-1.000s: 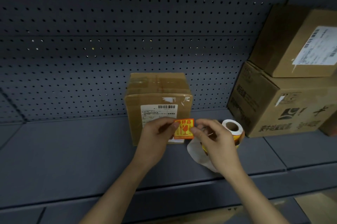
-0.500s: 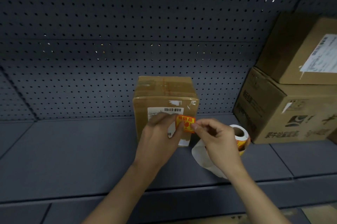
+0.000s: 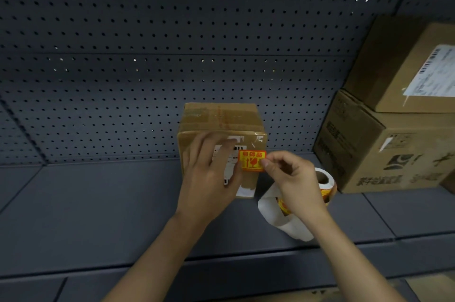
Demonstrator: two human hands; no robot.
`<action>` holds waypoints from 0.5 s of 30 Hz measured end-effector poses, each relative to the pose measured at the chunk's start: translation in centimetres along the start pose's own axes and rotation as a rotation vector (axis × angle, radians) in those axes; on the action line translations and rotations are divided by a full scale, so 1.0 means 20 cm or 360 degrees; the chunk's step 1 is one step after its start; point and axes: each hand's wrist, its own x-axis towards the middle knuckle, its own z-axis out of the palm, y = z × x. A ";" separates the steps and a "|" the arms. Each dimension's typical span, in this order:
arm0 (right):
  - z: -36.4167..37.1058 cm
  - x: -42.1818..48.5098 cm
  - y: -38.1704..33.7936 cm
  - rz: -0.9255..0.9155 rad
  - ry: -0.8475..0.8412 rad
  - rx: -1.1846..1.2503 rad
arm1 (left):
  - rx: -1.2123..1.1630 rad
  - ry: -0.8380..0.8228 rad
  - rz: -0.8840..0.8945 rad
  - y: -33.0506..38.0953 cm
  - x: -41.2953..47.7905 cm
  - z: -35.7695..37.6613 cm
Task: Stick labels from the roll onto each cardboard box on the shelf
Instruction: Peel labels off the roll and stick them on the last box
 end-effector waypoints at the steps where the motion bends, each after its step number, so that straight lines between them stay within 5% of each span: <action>1: 0.00 0.01 0.00 0.0013 -0.0001 0.0022 | 0.0061 -0.0023 0.0032 -0.01 0.02 0.01; 7: 0.01 0.10 0.02 0.0024 0.0005 0.0023 | 0.0280 -0.0209 -0.0014 -0.10 0.10 0.06; 15: 0.03 0.15 0.03 0.0007 -0.0008 -0.0008 | 0.0353 -0.0030 -0.0057 -0.13 0.13 0.13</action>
